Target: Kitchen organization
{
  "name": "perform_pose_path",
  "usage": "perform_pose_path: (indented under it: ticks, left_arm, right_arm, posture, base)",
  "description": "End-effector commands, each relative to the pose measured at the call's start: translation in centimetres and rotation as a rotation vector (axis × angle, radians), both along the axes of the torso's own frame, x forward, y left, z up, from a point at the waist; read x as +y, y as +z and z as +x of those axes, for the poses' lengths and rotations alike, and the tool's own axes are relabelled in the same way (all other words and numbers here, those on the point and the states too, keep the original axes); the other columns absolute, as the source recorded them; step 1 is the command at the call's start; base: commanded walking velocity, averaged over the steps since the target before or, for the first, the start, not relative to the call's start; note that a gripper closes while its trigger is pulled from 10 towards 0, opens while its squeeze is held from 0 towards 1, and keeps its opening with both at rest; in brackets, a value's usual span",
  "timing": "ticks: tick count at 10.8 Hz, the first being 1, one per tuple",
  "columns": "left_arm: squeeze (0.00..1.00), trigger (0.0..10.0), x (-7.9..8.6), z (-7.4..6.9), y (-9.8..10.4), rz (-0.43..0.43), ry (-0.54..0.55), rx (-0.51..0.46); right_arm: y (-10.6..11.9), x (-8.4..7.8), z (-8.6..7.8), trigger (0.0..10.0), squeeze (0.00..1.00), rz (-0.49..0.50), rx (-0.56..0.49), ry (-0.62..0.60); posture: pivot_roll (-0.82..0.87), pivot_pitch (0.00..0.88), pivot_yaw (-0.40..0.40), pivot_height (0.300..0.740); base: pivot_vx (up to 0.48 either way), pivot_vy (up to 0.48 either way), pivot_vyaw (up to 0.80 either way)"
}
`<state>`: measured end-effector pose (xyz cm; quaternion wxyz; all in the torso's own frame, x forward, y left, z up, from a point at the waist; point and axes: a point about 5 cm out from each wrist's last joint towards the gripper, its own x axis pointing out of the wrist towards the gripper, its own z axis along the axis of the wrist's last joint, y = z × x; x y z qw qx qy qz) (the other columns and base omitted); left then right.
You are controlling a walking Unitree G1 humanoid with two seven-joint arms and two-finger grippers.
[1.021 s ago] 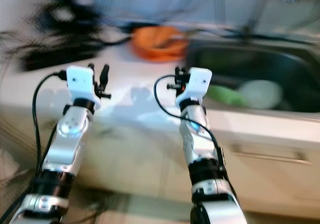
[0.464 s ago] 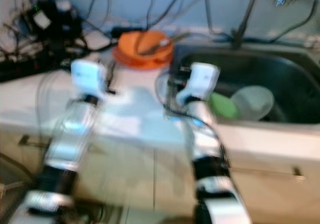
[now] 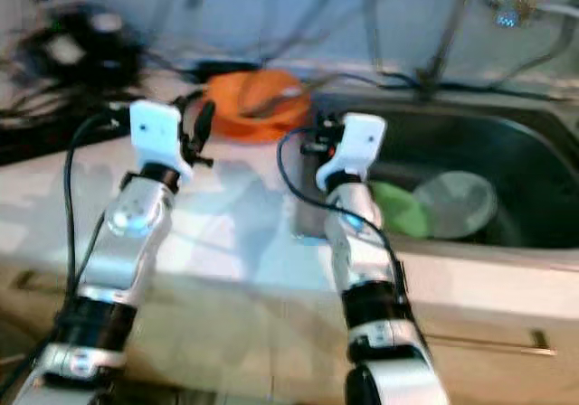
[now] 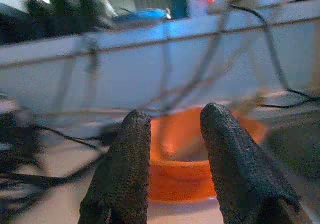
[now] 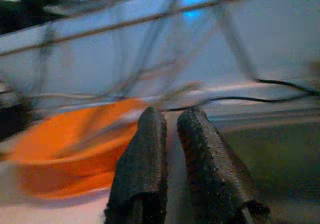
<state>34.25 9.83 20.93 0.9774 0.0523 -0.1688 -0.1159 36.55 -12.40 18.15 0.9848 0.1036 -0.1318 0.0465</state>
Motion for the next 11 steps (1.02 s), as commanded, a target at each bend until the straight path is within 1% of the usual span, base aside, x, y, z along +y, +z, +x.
perform_pose_path:
  ticks: [1, 2, 5, 6, 7, 8, 9, 10, 11]
  left_arm:
    - [0.00, 10.0, 0.3, 0.0, 0.3, 0.010, -0.003, -0.008]
    - [0.00, 10.0, 0.4, 0.0, 0.5, -0.003, -0.006, -0.005]
    - [0.00, 10.0, 0.7, 0.0, 0.4, -0.008, -0.037, 0.028]
    - [0.00, 10.0, 1.0, 0.3, 0.3, 0.009, -0.054, 0.067]
    - [0.00, 10.0, 1.7, 1.0, 0.0, 0.038, -0.081, 0.163]
    - [0.00, 10.0, 2.4, 1.6, -0.1, 0.053, -0.073, 0.219]
    - [0.00, 10.0, 3.3, 2.2, 0.5, 0.064, -0.082, 0.262]
    - [0.00, 10.0, 3.9, 2.8, 0.6, 0.073, -0.104, 0.327]
    - [0.62, 10.0, 4.4, 3.3, 0.3, 0.077, -0.122, 0.379]
  right_arm:
    - [0.6, 0.3, 0.1, 10.0, 0.00, 0.003, -0.012, 0.004]
    - [0.6, 0.3, 0.1, 10.0, 0.00, 0.002, -0.012, 0.004]
    - [0.4, 0.2, 0.1, 10.0, 0.00, 0.000, -0.003, 0.001]
    - [0.3, 0.2, 0.1, 10.0, 0.00, 0.002, -0.002, 0.000]
    - [0.3, 0.3, 0.1, 10.0, 0.00, 0.003, 0.000, -0.001]
    - [0.3, 0.3, 0.1, 10.0, 0.00, 0.003, 0.001, -0.003]
    - [0.3, 0.3, 0.0, 10.0, 0.00, 0.005, 0.001, -0.006]
    - [0.2, 0.3, 0.0, 10.0, 0.00, 0.008, 0.007, -0.011]
    - [0.1, 0.5, 0.0, 10.0, 0.00, 0.010, 0.009, -0.010]
  posture:
    - [0.19, 0.032, 0.000, 0.740]
    - [0.19, 0.037, 0.000, 0.740]
    - [0.20, 0.043, 0.001, 0.740]
    - [0.20, 0.045, 0.003, 0.740]
    - [0.20, 0.044, 0.013, 0.740]
    - [0.20, 0.045, 0.018, 0.740]
    - [0.20, 0.048, 0.029, 0.740]
    - [0.20, 0.050, 0.037, 0.740]
    - [0.20, 0.050, 0.044, 0.740]
  base:
    - [0.352, 0.000, 0.00]
    - [0.349, 0.000, 0.00]
    - [0.000, 0.000, 0.00]
    - [0.000, 0.000, 0.00]
    - [0.000, 0.000, 0.00]
    - [0.000, 0.000, 0.00]
    - [0.000, 0.000, 0.00]
    - [0.000, 0.000, 0.00]
    - [0.000, 0.000, 0.00]
